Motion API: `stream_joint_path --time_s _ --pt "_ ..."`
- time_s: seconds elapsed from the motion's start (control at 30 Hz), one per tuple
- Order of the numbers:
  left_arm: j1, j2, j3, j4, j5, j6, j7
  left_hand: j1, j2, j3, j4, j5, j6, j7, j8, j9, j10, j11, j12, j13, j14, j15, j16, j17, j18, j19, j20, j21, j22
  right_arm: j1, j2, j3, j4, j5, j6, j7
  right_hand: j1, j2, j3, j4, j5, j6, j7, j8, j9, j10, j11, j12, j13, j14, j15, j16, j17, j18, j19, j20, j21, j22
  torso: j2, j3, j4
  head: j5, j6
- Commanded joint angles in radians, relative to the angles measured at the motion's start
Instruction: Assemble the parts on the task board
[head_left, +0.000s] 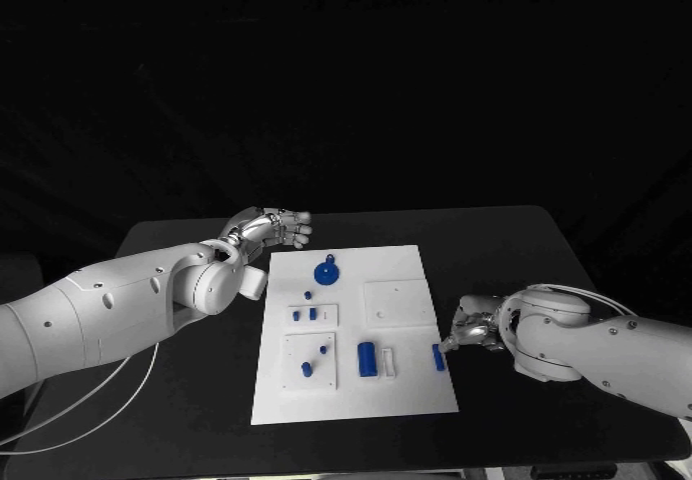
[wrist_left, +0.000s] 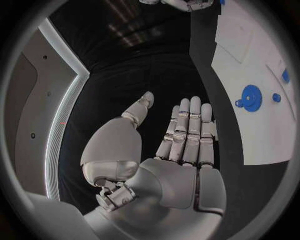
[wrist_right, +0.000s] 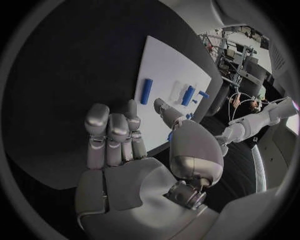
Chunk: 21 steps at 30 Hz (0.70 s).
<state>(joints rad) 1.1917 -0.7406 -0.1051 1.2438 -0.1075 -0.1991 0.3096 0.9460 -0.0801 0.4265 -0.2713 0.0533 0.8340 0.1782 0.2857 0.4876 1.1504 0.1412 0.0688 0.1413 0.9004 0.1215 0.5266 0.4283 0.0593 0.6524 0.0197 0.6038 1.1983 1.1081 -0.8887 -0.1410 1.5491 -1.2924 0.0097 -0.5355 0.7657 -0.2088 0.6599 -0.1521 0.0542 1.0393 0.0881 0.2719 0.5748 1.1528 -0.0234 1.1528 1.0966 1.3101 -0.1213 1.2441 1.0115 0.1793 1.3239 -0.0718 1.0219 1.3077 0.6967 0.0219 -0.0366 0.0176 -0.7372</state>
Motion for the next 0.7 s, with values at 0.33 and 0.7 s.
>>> stream_joint_path --time_s 0.33,0.7 --pt "0.001 0.000 0.000 0.003 -0.003 0.018 0.007 0.001 0.002 -0.002 -0.006 -0.001 -0.004 -0.001 0.007 -0.001 0.002 -0.003 0.002 -0.001 -0.005 0.003 -0.008 0.003 0.009 -0.004 0.005 -0.006 0.002 -0.025 0.028 -0.002 -0.014 -0.014 0.012 -0.011 -0.004 -0.011 0.027 0.049 -0.005 0.011 -0.002 0.008 0.007 0.009 -0.001 -0.001 -0.001 0.006 -0.004 0.005 0.003 0.083 -0.001 0.003 0.004 0.012 0.001 -0.0014 0.0013 -0.002 -0.007" --pt "0.001 -0.001 0.000 0.004 -0.007 0.023 0.000 0.000 0.001 -0.003 -0.005 -0.001 -0.005 -0.001 0.007 -0.002 0.001 -0.003 0.002 -0.001 -0.005 0.003 -0.009 0.004 0.009 -0.004 0.005 -0.006 0.002 -0.038 0.049 -0.005 -0.026 -0.038 0.019 -0.010 0.025 0.080 -0.001 -0.024 -0.005 0.024 -0.006 0.013 0.010 0.024 -0.004 -0.004 -0.005 0.002 -0.004 0.014 0.010 0.083 -0.008 0.008 0.020 0.019 0.001 -0.0017 0.0019 -0.002 -0.009"
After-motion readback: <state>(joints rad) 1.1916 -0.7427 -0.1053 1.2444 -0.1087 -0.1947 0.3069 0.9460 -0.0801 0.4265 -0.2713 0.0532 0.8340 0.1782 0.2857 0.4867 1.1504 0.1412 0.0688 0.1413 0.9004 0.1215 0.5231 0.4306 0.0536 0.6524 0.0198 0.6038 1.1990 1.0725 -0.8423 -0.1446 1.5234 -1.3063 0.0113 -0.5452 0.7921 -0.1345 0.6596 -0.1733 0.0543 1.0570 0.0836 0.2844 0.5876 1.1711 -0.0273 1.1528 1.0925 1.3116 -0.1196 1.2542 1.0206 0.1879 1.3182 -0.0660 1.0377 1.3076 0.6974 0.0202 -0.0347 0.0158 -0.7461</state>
